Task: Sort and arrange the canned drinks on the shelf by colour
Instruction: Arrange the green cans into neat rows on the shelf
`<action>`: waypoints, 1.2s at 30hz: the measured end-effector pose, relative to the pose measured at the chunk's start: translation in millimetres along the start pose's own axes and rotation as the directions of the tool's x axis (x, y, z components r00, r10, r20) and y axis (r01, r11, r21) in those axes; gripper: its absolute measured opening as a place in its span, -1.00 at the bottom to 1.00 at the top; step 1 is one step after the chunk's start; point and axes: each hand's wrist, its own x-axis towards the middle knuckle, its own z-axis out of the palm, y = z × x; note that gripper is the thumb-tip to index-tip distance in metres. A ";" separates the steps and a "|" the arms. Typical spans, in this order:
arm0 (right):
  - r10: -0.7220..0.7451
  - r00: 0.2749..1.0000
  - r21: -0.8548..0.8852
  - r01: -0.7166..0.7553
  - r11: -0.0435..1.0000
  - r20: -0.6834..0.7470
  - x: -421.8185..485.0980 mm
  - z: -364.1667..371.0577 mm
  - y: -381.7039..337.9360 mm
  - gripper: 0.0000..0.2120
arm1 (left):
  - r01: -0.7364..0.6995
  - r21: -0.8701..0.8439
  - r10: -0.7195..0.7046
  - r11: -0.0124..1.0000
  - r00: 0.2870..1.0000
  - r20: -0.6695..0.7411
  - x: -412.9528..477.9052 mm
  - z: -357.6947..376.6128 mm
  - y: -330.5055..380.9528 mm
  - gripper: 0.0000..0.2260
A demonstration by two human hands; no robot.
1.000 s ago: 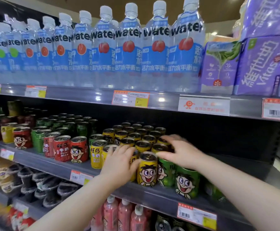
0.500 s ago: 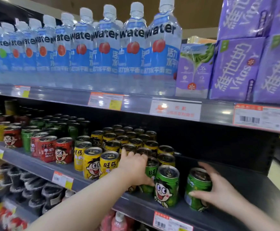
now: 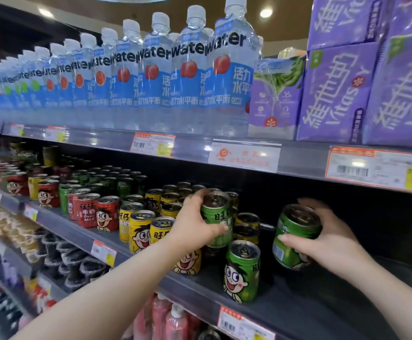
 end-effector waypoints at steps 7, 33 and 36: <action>-0.161 0.982 0.028 0.159 0.987 0.100 0.7 21.0 -60.3 -0.24 | -0.048 -0.011 0.046 0.999 0.988 -0.145 -25.7 -45.4 -4.3 -0.26; -0.368 0.775 0.281 0.253 0.926 0.514 -62.7 379.2 -326.3 -0.26 | 0.306 0.009 -0.277 0.952 0.872 -0.405 -182.8 -379.7 -247.9 -0.39; -0.345 0.783 0.237 0.256 0.937 0.517 -52.2 394.2 -339.1 -0.27 | 0.303 -0.035 -0.294 0.953 0.886 -0.359 -174.3 -393.9 -265.0 -0.34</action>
